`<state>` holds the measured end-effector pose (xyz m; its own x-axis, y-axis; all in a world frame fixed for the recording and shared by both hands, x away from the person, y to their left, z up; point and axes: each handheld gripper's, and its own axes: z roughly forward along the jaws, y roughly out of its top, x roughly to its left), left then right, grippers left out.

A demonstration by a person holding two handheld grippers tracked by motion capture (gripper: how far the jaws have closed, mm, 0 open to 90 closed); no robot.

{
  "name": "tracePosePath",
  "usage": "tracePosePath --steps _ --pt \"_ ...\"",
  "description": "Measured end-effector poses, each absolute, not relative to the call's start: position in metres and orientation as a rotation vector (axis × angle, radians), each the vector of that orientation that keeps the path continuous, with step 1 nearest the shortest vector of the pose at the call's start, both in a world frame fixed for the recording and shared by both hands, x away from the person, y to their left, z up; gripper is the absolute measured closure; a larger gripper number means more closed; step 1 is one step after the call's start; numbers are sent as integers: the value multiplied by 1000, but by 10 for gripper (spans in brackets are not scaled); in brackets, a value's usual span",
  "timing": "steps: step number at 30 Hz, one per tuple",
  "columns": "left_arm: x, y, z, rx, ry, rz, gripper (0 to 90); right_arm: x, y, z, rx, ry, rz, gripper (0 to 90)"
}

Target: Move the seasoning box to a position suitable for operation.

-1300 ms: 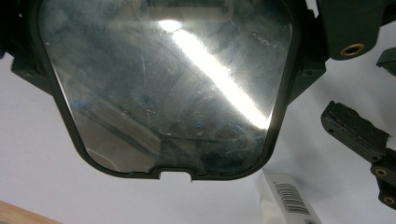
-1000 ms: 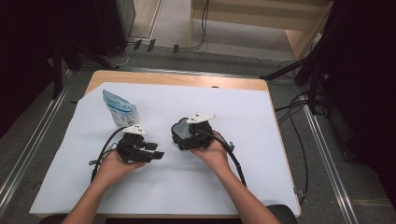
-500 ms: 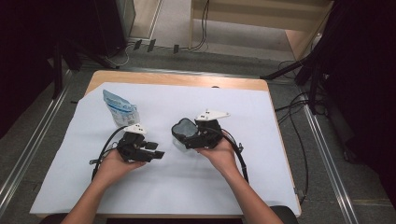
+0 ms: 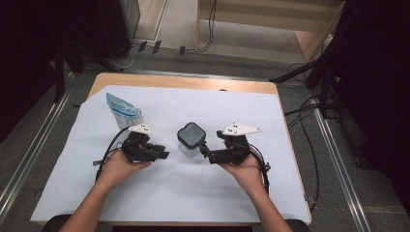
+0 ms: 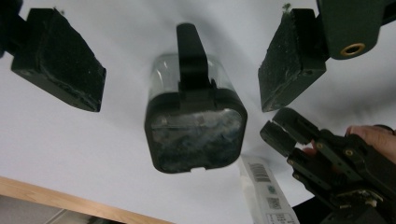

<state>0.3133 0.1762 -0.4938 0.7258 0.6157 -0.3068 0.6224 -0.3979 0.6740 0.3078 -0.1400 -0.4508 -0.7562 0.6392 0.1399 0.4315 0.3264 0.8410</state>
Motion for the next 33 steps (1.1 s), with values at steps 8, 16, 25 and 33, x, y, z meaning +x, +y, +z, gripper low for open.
tracePosePath --steps 8,16,25,33 --pt "320 175 -489 2104 886 17 786 296 -160 -460 1047 2348 1366 361" --pt "332 172 -491 2075 867 37 881 292 -168 -474 1085 2354 1405 633" --pt "341 165 -490 2070 850 -3 900 290 -162 -488 1063 2396 1398 900" --pt "347 163 -483 2083 865 37 900 288 -153 -490 1028 2426 1425 900"
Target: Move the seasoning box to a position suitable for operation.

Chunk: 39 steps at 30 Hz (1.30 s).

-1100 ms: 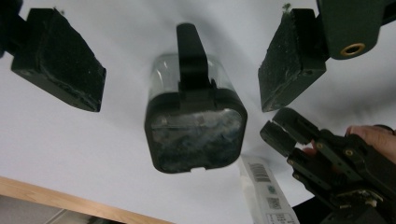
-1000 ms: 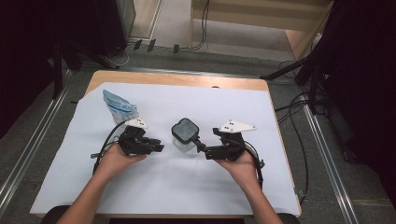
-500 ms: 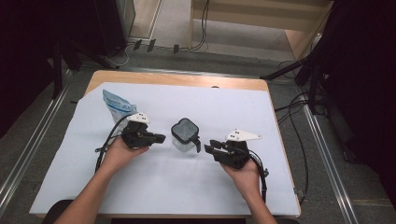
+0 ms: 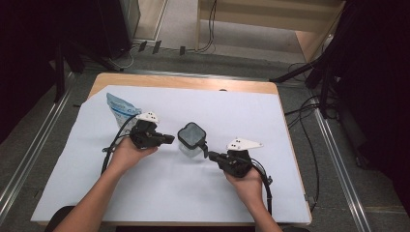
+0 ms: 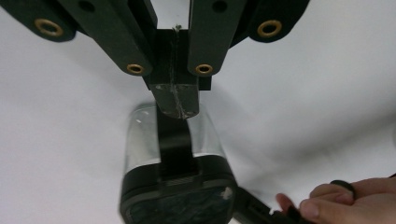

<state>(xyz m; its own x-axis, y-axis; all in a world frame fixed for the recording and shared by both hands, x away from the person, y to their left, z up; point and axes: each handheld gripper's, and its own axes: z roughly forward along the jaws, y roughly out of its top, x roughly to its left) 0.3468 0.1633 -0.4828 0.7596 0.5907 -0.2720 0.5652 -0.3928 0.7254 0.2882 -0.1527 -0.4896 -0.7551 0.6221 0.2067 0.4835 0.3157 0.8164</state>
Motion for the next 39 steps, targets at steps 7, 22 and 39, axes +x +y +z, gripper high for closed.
tracePosePath --steps 7,22,39 --pt "350 166 -485 2063 873 50 900 288 -139 -496 993 2495 1432 900" --pt "350 156 -492 2075 863 34 900 300 -133 -505 1008 2527 1432 900" --pt "341 144 -494 2083 825 -1 900 316 -151 -505 1105 2476 1450 900"
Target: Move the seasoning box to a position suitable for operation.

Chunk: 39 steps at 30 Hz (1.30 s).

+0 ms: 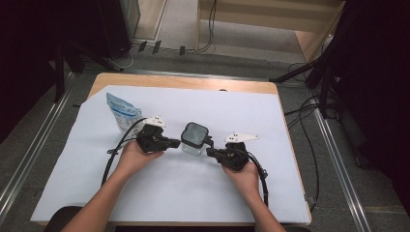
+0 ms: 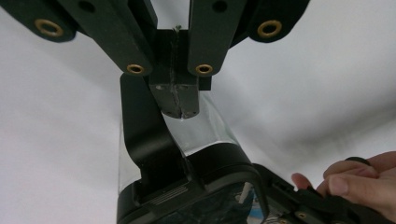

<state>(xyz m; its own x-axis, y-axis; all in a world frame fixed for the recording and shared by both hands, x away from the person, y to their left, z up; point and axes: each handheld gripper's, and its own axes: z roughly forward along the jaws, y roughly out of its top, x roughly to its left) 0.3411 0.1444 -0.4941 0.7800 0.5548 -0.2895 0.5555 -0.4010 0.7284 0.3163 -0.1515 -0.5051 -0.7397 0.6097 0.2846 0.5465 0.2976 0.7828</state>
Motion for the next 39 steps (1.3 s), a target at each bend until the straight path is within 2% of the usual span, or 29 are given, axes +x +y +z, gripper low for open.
tracePosePath --steps 11,33,35,39 --pt "336 136 -494 2075 798 -47 899 325 -161 -503 1137 2437 1432 900" --pt "330 130 -493 2096 759 -31 889 338 -166 -500 1111 2450 1399 900" --pt "330 133 -491 2095 753 -32 858 338 -167 -499 1121 2459 1407 900" --pt "331 140 -488 2086 745 -19 709 333 -169 -496 1087 2486 1383 900"
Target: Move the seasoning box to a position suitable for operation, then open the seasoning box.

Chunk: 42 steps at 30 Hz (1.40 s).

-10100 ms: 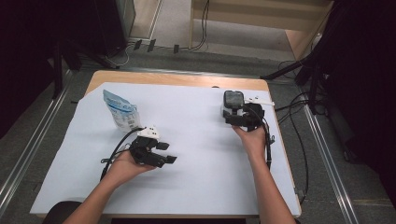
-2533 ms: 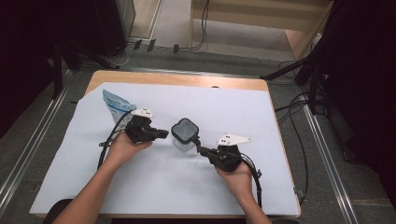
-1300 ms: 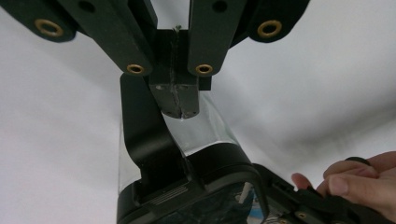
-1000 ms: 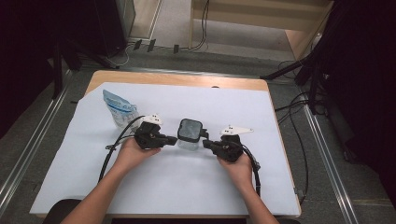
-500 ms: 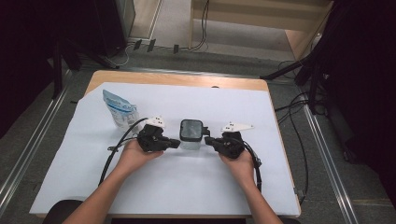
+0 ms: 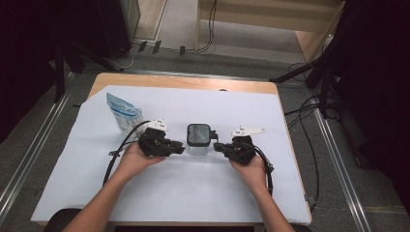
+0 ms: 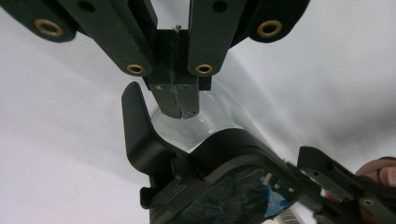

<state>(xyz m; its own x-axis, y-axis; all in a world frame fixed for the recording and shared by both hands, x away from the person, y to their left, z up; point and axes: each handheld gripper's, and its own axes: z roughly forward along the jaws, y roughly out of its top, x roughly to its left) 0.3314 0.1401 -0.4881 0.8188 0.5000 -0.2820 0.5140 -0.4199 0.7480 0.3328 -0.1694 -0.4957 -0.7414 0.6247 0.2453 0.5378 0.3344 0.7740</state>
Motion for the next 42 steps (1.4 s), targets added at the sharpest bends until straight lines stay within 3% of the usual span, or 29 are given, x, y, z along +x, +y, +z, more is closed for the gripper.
tracePosePath --steps 3,9,27,30,42 --pt "333 143 -487 2087 752 -4 583 331 -173 -493 1084 2491 1384 900" --pt "336 144 -484 2099 736 12 444 331 -185 -491 1122 2472 1381 900" --pt "358 143 -479 2059 710 -47 260 345 -189 -493 1183 2457 1372 900" --pt "361 143 -482 2060 703 -69 182 347 -189 -494 1196 2458 1368 900" --pt "374 133 -479 2094 648 -75 135 352 -182 -496 1200 2469 1362 900"
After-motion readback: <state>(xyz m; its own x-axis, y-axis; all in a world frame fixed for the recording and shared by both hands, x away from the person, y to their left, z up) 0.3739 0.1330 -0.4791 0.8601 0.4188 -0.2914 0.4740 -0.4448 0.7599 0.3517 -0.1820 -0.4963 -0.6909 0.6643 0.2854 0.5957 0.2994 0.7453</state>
